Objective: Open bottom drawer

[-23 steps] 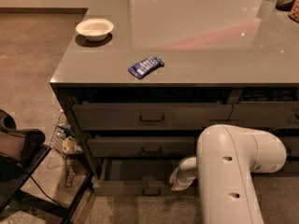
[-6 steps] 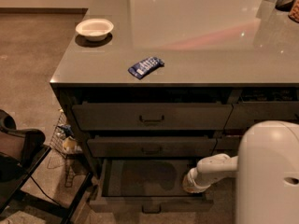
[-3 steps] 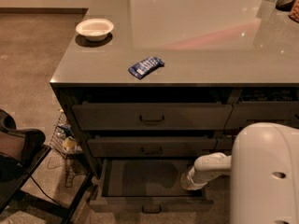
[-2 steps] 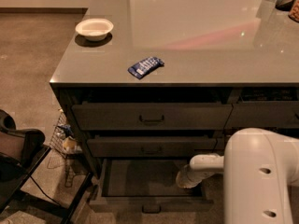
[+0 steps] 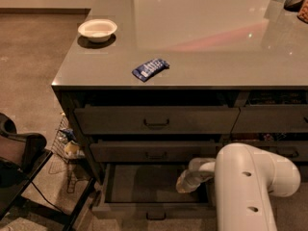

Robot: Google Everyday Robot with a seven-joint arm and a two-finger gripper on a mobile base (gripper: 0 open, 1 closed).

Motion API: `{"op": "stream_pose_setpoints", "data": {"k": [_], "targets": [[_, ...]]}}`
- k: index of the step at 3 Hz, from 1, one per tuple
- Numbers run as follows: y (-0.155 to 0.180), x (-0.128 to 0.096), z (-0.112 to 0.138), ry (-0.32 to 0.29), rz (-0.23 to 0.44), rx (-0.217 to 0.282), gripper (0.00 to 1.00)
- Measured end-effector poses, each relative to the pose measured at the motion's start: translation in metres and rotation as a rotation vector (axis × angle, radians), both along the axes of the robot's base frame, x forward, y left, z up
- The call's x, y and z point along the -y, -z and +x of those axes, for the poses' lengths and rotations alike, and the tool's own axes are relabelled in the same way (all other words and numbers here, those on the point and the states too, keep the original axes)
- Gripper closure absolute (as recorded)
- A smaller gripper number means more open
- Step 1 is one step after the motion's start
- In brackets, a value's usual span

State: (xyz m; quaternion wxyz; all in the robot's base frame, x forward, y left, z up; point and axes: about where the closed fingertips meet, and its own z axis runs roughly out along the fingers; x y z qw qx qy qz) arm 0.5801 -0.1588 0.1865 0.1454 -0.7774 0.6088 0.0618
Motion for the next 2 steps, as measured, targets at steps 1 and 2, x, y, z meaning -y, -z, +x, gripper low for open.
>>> {"op": "stream_pose_setpoints", "data": {"k": [1,2], "targets": [[0.034,0.012,-0.023,0.022,-0.007,-0.092,1.0],[0.047,0.034,-0.056,0.077,-0.015,-0.16,1.0]]}}
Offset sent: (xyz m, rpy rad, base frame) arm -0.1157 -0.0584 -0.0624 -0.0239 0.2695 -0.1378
